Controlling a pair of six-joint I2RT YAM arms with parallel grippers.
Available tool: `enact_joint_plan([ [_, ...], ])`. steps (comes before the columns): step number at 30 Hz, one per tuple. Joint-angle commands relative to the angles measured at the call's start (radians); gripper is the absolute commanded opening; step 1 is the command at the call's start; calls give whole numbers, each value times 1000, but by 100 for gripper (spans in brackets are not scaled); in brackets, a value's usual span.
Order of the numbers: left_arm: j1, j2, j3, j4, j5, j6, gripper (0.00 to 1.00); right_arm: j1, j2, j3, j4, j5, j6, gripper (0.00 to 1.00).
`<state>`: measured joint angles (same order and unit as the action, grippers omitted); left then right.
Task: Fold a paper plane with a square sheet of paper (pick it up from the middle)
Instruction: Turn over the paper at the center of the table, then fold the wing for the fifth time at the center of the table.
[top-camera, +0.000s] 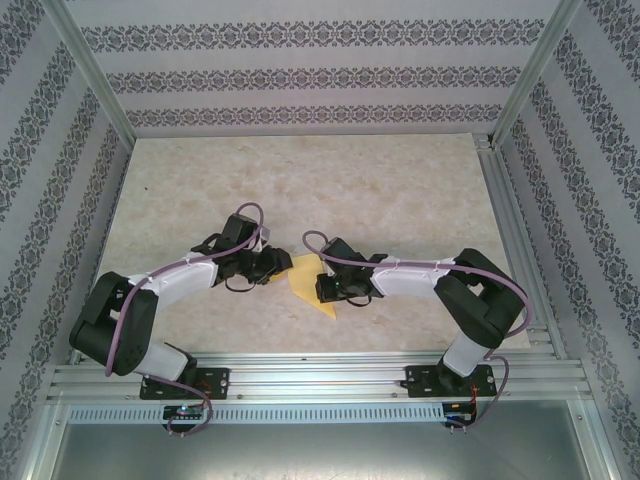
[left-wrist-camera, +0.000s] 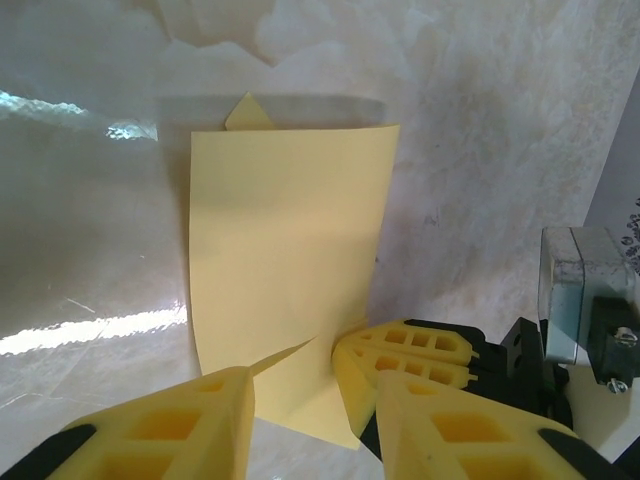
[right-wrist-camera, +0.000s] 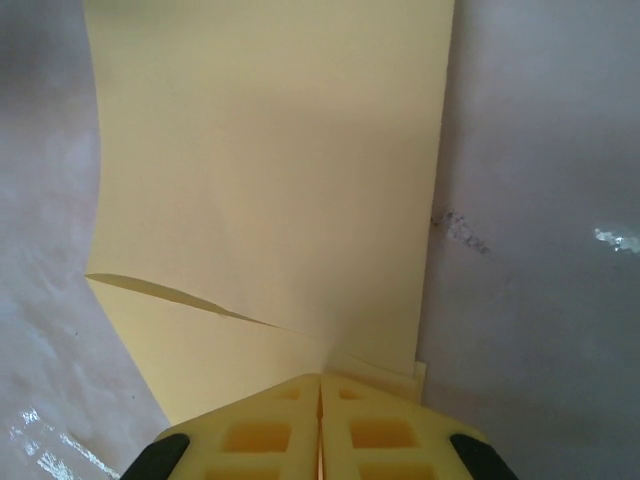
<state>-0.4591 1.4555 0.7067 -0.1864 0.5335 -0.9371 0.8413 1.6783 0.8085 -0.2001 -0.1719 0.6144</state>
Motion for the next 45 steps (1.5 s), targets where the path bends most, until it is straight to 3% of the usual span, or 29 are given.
enact_joint_plan([
  [1,-23,10,-19,35,-8,-24,43,-13,-7,-21,51,-23,29,9],
  [7,-41,-25,-85,42,-72,-134,51,-24,-8,-44,73,-25,41,9],
  [14,-85,-36,-129,91,-89,-234,51,-26,-9,-49,82,-20,47,9],
  [21,-107,13,-137,162,-84,-271,39,-27,-11,-54,82,-17,48,9],
  [35,-121,64,-120,223,-94,-288,26,-31,-12,-50,77,-27,41,9],
  [43,-121,93,-109,264,-75,-299,24,-31,-9,-43,75,-31,36,10],
  [45,-121,81,-106,234,-88,-292,28,-31,-8,-40,74,-29,36,10],
])
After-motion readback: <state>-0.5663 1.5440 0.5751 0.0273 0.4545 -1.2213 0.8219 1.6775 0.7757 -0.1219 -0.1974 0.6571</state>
